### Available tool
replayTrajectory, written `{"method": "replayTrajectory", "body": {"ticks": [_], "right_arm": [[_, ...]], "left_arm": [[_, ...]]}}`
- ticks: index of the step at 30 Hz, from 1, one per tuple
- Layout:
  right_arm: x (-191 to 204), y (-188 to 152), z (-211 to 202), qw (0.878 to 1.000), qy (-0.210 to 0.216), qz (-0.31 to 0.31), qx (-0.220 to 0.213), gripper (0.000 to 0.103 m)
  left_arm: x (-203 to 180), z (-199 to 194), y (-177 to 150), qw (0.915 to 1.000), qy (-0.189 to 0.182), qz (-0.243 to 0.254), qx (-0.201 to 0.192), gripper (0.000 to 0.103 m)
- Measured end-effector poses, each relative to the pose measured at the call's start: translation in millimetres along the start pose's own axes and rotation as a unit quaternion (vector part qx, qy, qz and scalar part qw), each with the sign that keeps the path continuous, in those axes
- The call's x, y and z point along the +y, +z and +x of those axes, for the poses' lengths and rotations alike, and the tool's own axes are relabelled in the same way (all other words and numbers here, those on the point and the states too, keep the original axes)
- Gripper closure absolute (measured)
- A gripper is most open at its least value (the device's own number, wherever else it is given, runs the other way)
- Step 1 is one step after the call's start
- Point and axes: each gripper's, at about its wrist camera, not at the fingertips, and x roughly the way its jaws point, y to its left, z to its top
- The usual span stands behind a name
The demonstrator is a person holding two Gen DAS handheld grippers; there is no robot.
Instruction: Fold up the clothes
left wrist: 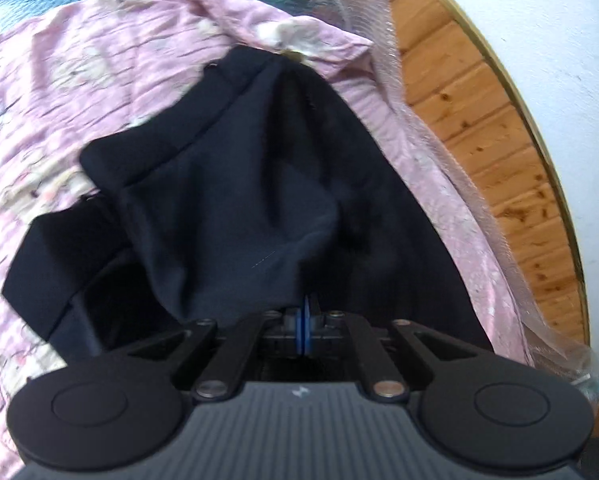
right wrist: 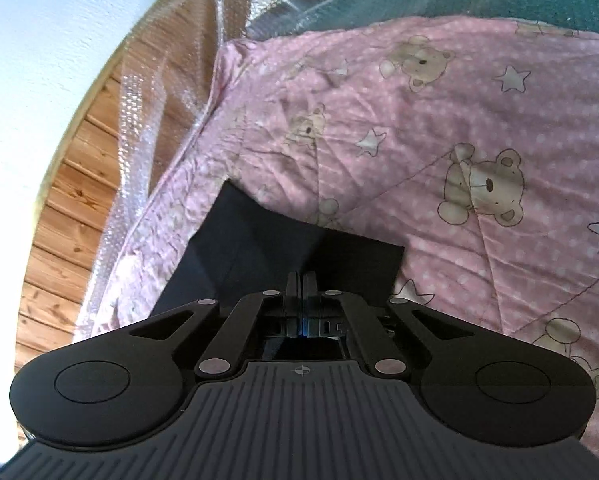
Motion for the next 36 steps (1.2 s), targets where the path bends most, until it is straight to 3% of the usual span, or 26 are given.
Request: {"method": "replayTrajectory", "body": {"ticks": [4, 8, 12, 13, 14, 15, 21, 25, 32, 34, 35, 36], "right_arm": [[-3.8, 6.6, -19.9, 1.000, 0.004, -0.009, -0.026, 0.103], [-8.7, 7.0, -16.6, 0.999, 0.040, -0.005, 0.018, 0.103], [-12.0, 0.6, -7.0, 0.996, 0.065, -0.004, 0.066, 0.086], [-11.8, -5.4, -0.5, 0.995, 0.063, -0.006, 0.082, 0.075], [-11.5, -11.2, 5.7, 0.993, 0.061, -0.008, 0.096, 0.051], [-9.9, -14.9, 9.8, 0.994, 0.058, -0.007, 0.095, 0.044], [0.5, -16.0, 30.4, 0.994, 0.059, 0.032, 0.082, 0.036], [1.3, -10.6, 40.2, 0.994, 0.070, 0.063, 0.063, 0.037], [2.4, -32.7, 25.7, 0.995, 0.061, 0.066, 0.050, 0.043], [5.2, -32.2, 41.2, 0.997, 0.050, 0.047, 0.048, 0.066], [7.0, -29.2, 49.2, 0.997, 0.039, 0.040, 0.050, 0.096], [8.9, -26.2, 55.7, 0.998, 0.029, 0.035, 0.050, 0.103]], "left_arm": [[-0.1, -21.2, -0.4, 0.9998, -0.004, 0.004, -0.020, 0.102], [-9.9, -30.1, -3.6, 0.9993, -0.015, 0.031, -0.013, 0.100], [-12.1, -27.1, -9.3, 0.9995, -0.017, 0.025, -0.010, 0.093], [-11.8, -24.3, -10.4, 0.9997, -0.013, 0.019, -0.012, 0.091], [-11.5, -21.6, -11.5, 0.9998, -0.009, 0.014, -0.014, 0.090], [-10.9, -19.3, -12.3, 0.9998, -0.008, 0.008, -0.017, 0.090], [-11.9, -19.8, -10.3, 0.9986, -0.032, -0.010, -0.041, 0.091], [-10.0, -18.2, -1.9, 0.9972, -0.065, -0.003, -0.038, 0.091], [0.2, -6.1, -0.1, 0.9975, -0.063, 0.032, 0.001, 0.093], [6.7, -1.8, 1.2, 0.9981, -0.050, 0.035, 0.006, 0.097], [9.0, -2.2, 2.8, 0.9983, -0.045, 0.036, 0.004, 0.100], [11.4, -2.6, 4.4, 0.9985, -0.039, 0.037, 0.002, 0.101]]}}
